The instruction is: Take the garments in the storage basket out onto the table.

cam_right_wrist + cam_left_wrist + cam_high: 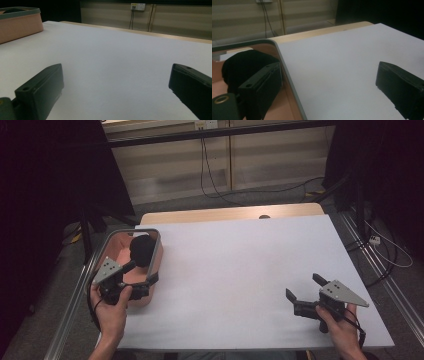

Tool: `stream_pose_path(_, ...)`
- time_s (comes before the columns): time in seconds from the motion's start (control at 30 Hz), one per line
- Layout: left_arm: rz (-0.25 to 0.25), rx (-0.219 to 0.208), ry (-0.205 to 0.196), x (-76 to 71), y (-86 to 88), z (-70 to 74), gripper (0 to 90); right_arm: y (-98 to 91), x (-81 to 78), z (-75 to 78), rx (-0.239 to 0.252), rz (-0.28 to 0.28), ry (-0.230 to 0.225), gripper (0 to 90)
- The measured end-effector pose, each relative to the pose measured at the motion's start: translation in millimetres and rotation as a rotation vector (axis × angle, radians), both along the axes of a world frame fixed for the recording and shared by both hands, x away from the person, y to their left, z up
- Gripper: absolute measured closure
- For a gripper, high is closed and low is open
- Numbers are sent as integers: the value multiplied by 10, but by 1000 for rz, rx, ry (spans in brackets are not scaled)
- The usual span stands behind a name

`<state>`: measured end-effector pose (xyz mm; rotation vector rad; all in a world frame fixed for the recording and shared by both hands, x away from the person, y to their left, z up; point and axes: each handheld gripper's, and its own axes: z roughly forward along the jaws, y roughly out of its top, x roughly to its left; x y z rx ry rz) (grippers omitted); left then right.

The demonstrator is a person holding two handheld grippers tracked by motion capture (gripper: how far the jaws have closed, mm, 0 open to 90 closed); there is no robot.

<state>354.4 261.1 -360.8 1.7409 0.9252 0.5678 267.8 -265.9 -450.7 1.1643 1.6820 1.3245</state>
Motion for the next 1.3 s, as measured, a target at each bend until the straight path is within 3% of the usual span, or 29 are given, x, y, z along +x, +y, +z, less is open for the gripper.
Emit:
stream_pose_path(0.1,14,13,-10,64,2,44,67,2,17,-2,19,7,4,0)
stream_pose_path(0.3,21,1,10,266,-13,169,69,10,44,-14,28,25,7,0)
stream_pose_path(0.37,52,-5,-18,323,-27,204,69,30,54,-30,15,40,13,0)
stream_pose_path(0.43,55,-21,-16,388,-36,233,69,35,52,-31,11,44,12,0)
stream_pose_path(0.57,51,-8,8,524,-47,257,68,55,44,-22,2,53,1,0)
stream_pose_path(0.67,40,-5,64,616,-51,244,75,85,21,-7,-5,64,-7,0)
stream_pose_path(0.73,49,19,40,664,-59,229,76,103,5,-4,-13,71,-11,0)
stream_pose_path(0.77,78,19,41,721,-46,211,77,110,-10,-4,-21,75,-10,0)
stream_pose_path(0.83,68,17,59,758,-27,204,78,109,-16,-5,-22,74,-8,0)
stream_pose_path(0.9,91,60,89,832,10,191,78,100,-29,2,-18,73,-11,0)
stream_pose_path(0.93,115,53,100,869,29,183,77,99,-33,6,-18,73,-14,0)
stream_pose_path(1.0,108,32,132,941,81,154,75,109,-40,8,-25,83,-16,0)
stream_pose_path(1.07,125,69,138,1023,117,125,81,118,-37,8,-28,86,-15,0)
stream_pose_path(1.13,122,74,145,1049,119,117,83,121,-32,6,-30,79,-16,0)
stream_pose_path(1.27,133,124,155,1181,112,68,101,108,-10,-1,-36,64,-16,0)
stream_pose_path(1.3,134,158,170,1254,108,29,104,100,-10,-6,-35,70,-14,0)
